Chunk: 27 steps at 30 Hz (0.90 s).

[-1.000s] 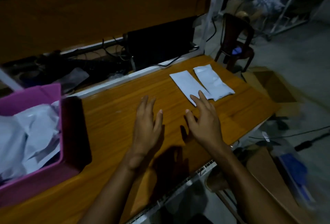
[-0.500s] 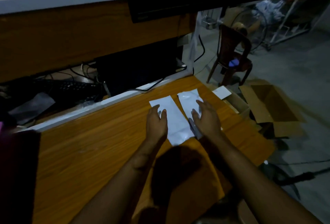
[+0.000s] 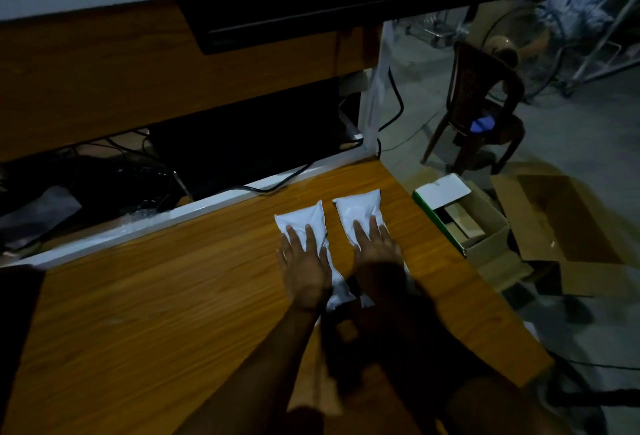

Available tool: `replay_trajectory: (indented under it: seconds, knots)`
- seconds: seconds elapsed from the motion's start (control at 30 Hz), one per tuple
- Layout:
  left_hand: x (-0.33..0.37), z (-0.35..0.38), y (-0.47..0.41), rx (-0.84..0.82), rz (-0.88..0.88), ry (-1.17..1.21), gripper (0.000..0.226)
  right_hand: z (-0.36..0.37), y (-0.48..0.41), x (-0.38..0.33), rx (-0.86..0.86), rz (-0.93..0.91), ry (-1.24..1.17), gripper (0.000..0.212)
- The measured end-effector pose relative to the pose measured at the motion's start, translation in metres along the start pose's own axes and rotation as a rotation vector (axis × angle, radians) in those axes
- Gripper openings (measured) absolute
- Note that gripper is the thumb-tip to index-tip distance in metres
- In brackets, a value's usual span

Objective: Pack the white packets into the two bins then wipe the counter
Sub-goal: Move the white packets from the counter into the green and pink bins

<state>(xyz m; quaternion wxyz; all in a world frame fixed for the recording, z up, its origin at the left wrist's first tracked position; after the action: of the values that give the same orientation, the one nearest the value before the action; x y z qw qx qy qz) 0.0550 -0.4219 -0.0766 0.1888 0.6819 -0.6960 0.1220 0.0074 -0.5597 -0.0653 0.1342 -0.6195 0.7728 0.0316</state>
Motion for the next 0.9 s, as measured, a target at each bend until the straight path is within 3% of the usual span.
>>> replay_trajectory:
  seconds: [0.2, 0.3, 0.47, 0.6, 0.9]
  knots:
    - [-0.020, -0.022, 0.012, -0.010, 0.146, 0.300, 0.056, -0.011, 0.004, -0.011, -0.122, 0.100, -0.129, 0.056]
    - [-0.047, -0.051, 0.026, 0.042, 0.188, 0.376, 0.053, -0.014, 0.022, -0.036, -0.001, 0.102, -0.261, 0.051]
    - [-0.111, -0.123, 0.073, 0.160, 0.251, 0.369, 0.053, -0.029, 0.077, -0.122, 0.345, 0.054, -0.546, 0.041]
    - [-0.176, -0.185, 0.112, 0.229, 0.209, 0.314, 0.056, -0.035, 0.122, -0.217, 0.345, 0.102, -0.761, 0.043]
    - [-0.339, -0.342, 0.155, 0.484, 0.198, 0.219, 0.056, -0.058, 0.173, -0.430, 0.294, -0.305, -0.970, 0.043]
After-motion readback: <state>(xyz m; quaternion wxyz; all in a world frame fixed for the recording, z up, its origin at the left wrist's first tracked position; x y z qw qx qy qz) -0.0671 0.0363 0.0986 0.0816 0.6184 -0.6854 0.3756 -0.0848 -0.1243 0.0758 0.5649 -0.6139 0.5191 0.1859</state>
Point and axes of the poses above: each hand's wrist, its own y-axis away from the middle knuckle, its own z-axis out of the palm, x = y × z, the point moved 3 cm from there along -y, towards the middle knuckle, and after that the axes turned 10 degrees about -z, right-handed, at the moved point
